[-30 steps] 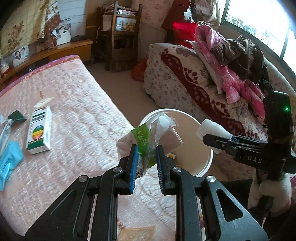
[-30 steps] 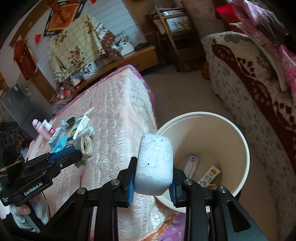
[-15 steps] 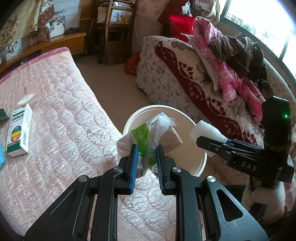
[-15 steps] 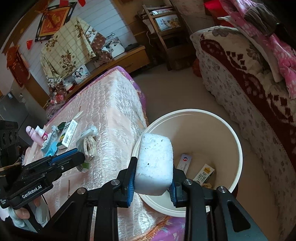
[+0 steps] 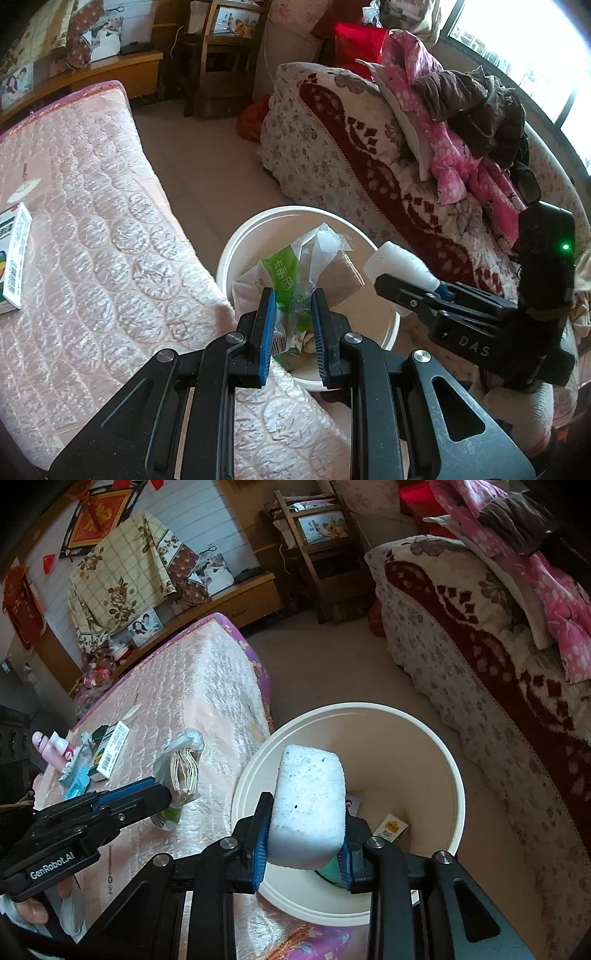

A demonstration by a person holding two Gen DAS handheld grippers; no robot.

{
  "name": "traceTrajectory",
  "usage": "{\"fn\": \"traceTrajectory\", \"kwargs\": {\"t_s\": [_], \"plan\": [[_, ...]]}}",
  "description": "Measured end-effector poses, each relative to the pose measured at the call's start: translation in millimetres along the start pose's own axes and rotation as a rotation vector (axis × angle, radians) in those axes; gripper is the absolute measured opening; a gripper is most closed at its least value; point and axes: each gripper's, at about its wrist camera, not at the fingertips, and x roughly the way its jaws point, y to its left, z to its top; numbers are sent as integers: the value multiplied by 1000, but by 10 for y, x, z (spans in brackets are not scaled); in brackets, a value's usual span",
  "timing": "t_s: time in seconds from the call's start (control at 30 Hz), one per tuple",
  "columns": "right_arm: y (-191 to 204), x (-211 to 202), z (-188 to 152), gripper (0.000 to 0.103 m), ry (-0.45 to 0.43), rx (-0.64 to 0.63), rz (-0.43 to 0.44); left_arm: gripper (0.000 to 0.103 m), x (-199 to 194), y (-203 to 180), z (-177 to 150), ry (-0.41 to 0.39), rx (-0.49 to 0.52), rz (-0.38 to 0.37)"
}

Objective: Collect trash
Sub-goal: 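Carry the foam block and plastic bag over the white bucket, then open both grippers to drop the foam block and bag into the bucket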

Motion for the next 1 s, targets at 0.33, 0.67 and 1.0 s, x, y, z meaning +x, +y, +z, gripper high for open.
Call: {"fn": "traceTrajectory", "kwargs": {"t_s": [0.33, 0.67, 1.0], "plan": [[-72, 59, -1, 42, 3, 25, -26, 21, 8, 31, 31, -9, -24, -16], [-124, 43, -13, 46, -5, 40, -48, 46, -101, 45, 5, -29, -17, 9], [-10, 45, -39, 46, 7, 15, -41, 46, -238, 130, -67, -53, -14, 81]]}}
